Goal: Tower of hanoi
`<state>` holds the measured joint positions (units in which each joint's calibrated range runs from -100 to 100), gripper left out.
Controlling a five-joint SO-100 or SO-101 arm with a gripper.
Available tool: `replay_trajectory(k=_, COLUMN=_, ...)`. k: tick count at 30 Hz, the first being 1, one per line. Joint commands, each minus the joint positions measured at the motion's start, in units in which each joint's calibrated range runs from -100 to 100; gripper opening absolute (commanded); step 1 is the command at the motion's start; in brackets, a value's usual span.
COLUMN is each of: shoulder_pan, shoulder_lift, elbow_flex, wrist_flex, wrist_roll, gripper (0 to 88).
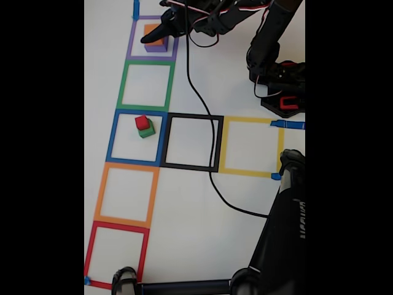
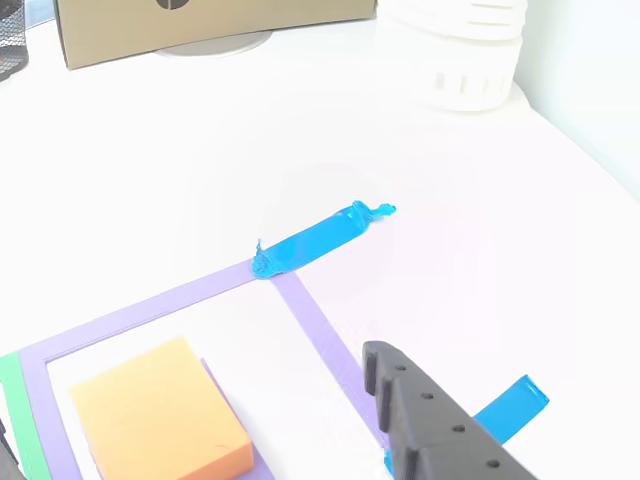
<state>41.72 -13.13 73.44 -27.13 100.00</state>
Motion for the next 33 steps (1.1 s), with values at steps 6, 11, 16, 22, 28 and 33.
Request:
replay_trajectory(k=6, shoulder_pan=0.3, shoulder_lift=9.5, elbow_flex=-1.1, wrist_flex=-12.7, wrist_roll=0.0, gripper=46.0)
replay_trajectory(k=11, shoulder_pan=-1.2, shoulder_lift=13.6, elbow_flex=-1.2, wrist_flex=-16.9, wrist_roll=0.0, gripper=44.5)
replay_trajectory(k=16, shoulder_pan=-2.4, shoulder_lift=16.2, elbow_flex=-1.0, wrist_flex=-19.7, wrist_roll=0.0, gripper=43.6)
replay_trajectory(k=22, shoulder_pan=-3.8, shoulder_lift=18.7, elbow_flex=-1.2, wrist_flex=-22.6, wrist_roll=0.0, gripper=41.8)
replay_trajectory(k=28, shoulder_pan=-5.3, shoulder_lift=19.9, elbow_flex=-1.4, wrist_flex=-23.7, wrist_roll=0.0, gripper=39.8)
replay_trajectory(k=33, shoulder_pan=-6.5, shoulder_lift=20.9, elbow_flex=-2.3, wrist_flex=-24.5, wrist_roll=0.0, gripper=37.7)
